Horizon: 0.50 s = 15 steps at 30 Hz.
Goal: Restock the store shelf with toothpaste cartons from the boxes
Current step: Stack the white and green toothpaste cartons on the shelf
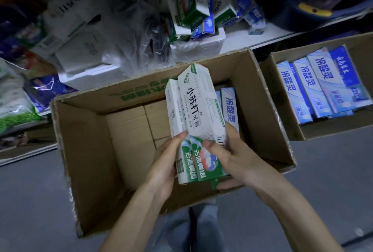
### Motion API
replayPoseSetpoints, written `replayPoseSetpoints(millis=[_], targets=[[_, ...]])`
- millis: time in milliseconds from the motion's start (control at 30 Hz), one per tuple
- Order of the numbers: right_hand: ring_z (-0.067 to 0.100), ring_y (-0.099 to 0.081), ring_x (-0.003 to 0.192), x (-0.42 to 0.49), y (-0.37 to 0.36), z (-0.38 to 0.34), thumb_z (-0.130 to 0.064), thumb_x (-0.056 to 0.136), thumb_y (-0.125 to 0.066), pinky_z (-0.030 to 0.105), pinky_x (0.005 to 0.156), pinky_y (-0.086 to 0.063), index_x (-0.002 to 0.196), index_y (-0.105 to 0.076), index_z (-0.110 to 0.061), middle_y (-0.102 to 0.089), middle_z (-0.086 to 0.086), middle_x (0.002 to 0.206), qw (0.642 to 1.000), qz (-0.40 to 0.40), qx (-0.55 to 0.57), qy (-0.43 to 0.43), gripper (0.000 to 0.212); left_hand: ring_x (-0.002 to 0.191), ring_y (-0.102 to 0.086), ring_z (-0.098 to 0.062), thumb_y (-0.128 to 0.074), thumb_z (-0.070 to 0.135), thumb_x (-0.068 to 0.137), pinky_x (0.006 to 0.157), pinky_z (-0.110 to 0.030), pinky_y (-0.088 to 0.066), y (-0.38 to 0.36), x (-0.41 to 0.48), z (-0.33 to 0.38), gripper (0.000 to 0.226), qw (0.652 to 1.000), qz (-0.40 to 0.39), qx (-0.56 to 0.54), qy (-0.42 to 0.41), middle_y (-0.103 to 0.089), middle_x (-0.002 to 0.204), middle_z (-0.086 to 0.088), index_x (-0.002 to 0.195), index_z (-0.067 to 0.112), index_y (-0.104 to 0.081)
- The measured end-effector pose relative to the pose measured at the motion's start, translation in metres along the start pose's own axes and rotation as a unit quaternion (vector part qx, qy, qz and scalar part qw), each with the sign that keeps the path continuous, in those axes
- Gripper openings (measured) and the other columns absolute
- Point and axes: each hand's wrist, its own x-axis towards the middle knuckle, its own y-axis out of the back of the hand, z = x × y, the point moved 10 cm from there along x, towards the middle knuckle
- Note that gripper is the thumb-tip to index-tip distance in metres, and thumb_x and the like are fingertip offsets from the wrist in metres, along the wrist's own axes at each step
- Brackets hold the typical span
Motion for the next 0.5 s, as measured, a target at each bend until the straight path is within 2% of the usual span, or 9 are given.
replayPoseSetpoints(millis=[100,233,333,400,500], targets=[[0.012,-0.065,0.100,-0.017,-0.014,-0.010,-0.034,0.088,-0.064,0.044,0.070,-0.060,0.129,-0.027,-0.055,-0.062,-0.017,0.119,0.999,-0.037,-0.025,-0.007,0.059,0.103,-0.068,-0.030,-0.068,0.040,0.067,0.078,-0.036,-0.059,0.008,-0.024,0.006,0.052,0.999,0.029,-0.021,-0.007,-0.073,0.107,-0.011,0.115,0.019,-0.068],[0.012,-0.069,0.095,-0.045,-0.026,-0.027,-0.020,0.088,-0.065,0.039,0.066,-0.060,0.130,-0.034,-0.047,-0.064,-0.014,0.116,0.997,-0.074,0.022,0.014,0.059,0.108,-0.065,-0.036,-0.069,0.036,0.069,0.067,-0.034,-0.060,0.009,-0.060,0.012,0.062,0.994,0.049,-0.102,0.000,-0.070,0.112,-0.018,0.125,0.009,-0.062],[0.016,-0.071,0.092,-0.071,-0.020,-0.038,-0.015,0.088,-0.064,0.038,0.070,-0.060,0.121,-0.050,-0.038,-0.071,-0.008,0.107,0.990,-0.085,0.110,0.029,0.043,0.106,-0.066,-0.032,-0.056,0.043,0.079,0.079,-0.039,-0.058,-0.004,-0.089,0.025,0.054,0.991,0.005,-0.129,-0.014,-0.070,0.113,-0.016,0.122,0.012,-0.063],[0.021,-0.071,0.094,-0.091,-0.013,-0.042,-0.014,0.086,-0.066,0.038,0.069,-0.059,0.120,-0.056,-0.034,-0.073,-0.002,0.106,0.979,-0.101,0.171,0.036,0.041,0.104,-0.067,-0.031,-0.052,0.045,0.079,0.085,-0.041,-0.053,-0.021,-0.115,0.036,0.052,0.988,-0.044,-0.144,-0.023,-0.070,0.113,-0.016,0.119,0.013,-0.065],[0.023,-0.071,0.092,-0.129,0.003,-0.045,-0.016,0.076,-0.067,0.035,0.062,-0.058,0.120,-0.061,-0.027,-0.072,0.003,0.108,0.966,-0.112,0.226,0.061,0.047,0.095,-0.070,-0.030,-0.074,0.029,0.070,0.078,-0.044,-0.058,-0.040,-0.155,0.038,0.057,0.988,-0.079,-0.126,-0.041,-0.069,0.114,-0.016,0.123,0.014,-0.061]])
